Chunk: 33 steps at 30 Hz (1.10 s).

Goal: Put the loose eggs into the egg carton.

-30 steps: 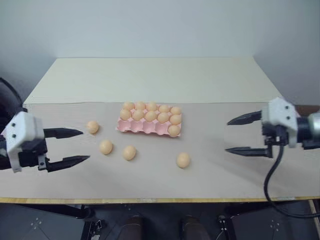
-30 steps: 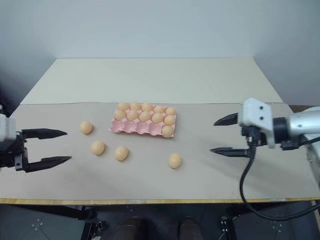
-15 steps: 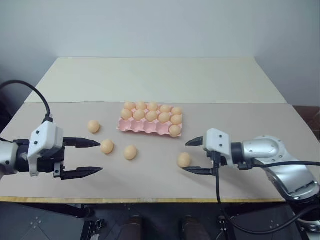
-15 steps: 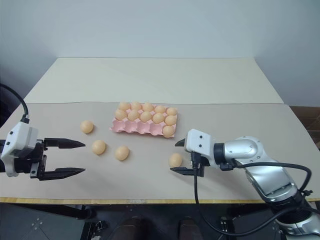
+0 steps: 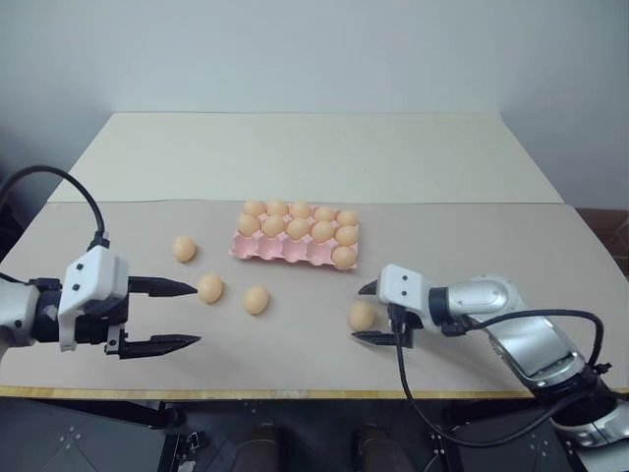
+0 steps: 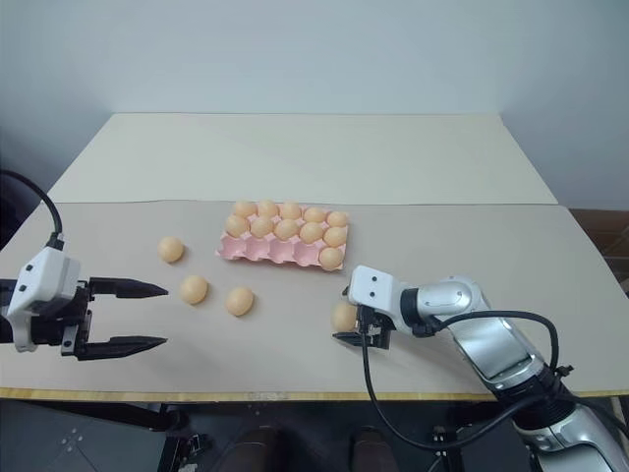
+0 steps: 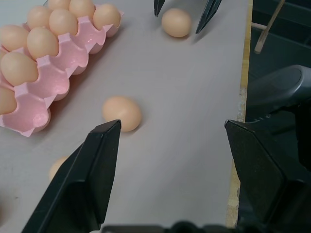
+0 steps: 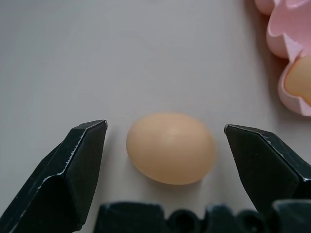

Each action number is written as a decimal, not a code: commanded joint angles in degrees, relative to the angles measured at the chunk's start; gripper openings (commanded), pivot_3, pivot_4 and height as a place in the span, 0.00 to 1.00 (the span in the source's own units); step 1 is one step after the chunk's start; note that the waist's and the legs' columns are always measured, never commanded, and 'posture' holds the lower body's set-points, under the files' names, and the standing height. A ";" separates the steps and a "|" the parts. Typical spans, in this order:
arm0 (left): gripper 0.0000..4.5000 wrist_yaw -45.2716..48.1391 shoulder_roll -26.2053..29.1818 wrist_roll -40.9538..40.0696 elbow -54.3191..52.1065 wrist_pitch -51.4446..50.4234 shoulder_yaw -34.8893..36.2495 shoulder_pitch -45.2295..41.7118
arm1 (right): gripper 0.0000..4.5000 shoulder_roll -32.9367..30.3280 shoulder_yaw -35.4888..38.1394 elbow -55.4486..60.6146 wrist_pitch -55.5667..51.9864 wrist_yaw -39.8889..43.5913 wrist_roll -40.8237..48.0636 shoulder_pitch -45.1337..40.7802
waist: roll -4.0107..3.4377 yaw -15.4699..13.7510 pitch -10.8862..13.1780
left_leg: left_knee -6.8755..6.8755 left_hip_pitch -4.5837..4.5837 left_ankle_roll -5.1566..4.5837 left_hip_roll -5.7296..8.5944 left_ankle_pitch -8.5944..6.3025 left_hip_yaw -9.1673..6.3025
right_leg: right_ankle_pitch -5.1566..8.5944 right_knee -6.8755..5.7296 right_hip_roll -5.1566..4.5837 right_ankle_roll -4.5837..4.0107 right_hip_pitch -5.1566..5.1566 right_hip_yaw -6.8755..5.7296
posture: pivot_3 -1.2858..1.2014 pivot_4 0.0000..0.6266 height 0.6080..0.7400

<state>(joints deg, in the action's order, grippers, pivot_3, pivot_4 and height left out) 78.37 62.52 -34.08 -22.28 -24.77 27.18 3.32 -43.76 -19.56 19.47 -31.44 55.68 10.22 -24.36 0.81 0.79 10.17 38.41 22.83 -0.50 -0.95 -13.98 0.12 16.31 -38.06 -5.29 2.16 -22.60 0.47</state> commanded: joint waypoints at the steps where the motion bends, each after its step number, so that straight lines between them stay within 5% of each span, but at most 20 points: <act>1: 0.82 -0.03 0.31 0.02 -0.74 1.19 1.09 0.12 | 1.00 0.34 0.53 -0.19 2.30 0.26 -0.99 0.04 | 0.01 0.00 -0.01 | 0.00 0.00 0.00 0.00 0.00 0.00 | 0.00 0.00 0.00 0.00 0.00 0.00 | 0.52 0.24 1.00; 5: 0.82 -0.23 0.37 0.28 -0.78 1.54 1.09 0.39 | 1.00 1.05 0.31 -1.74 3.74 -0.02 -2.14 0.32 | 0.02 0.00 -0.01 | 0.00 0.00 0.00 -0.01 0.00 0.00 | 0.00 0.00 0.01 0.00 0.00 0.00 | 0.52 0.24 1.00; 12: 0.83 -0.29 1.06 1.00 -0.52 1.22 2.41 1.57 | 0.59 2.09 0.44 -2.35 4.69 -0.46 -3.87 1.01 | 0.02 0.00 -0.01 | 0.00 -0.01 0.00 0.00 0.00 0.00 | 0.00 0.00 0.01 0.00 0.00 0.00 | 0.52 0.24 1.00; 20: 0.83 0.24 1.24 3.16 0.96 2.08 4.77 4.43 | 0.59 2.02 1.64 -0.05 5.06 0.11 -4.21 0.28 | 0.03 0.00 -0.01 | 0.00 -0.01 0.00 0.00 0.00 0.00 | 0.00 0.00 0.01 0.00 0.00 0.00 | 0.52 0.24 1.00; 25: 0.83 0.93 1.07 4.50 1.48 2.43 7.40 7.45 | 0.59 7.22 4.22 -0.89 3.76 -2.63 -2.60 -6.91 | 0.03 0.50 -0.01 | -0.01 -0.02 0.00 -0.05 0.00 0.01 | -0.04 -0.03 0.07 -0.06 -0.05 0.04 | 0.52 0.24 1.00; 33: 0.83 0.49 1.05 4.91 1.08 2.24 7.49 7.53 | 0.59 18.69 -1.43 -20.64 21.20 -13.97 -15.67 -17.76 | 0.18 0.33 -0.10 | -0.03 0.03 0.01 -0.01 0.01 0.03 | -0.06 -0.03 0.04 -0.08 -0.15 0.04 | 0.52 0.24 1.00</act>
<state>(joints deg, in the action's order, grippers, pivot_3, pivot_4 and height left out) 79.23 63.11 -29.16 -20.47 -23.41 33.00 11.34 -25.65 -20.66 1.28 -14.43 44.19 -2.91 -40.63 0.99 1.12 10.08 38.38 22.88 -0.48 -0.96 -13.97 0.15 16.25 -38.09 -5.25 2.08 -22.77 0.51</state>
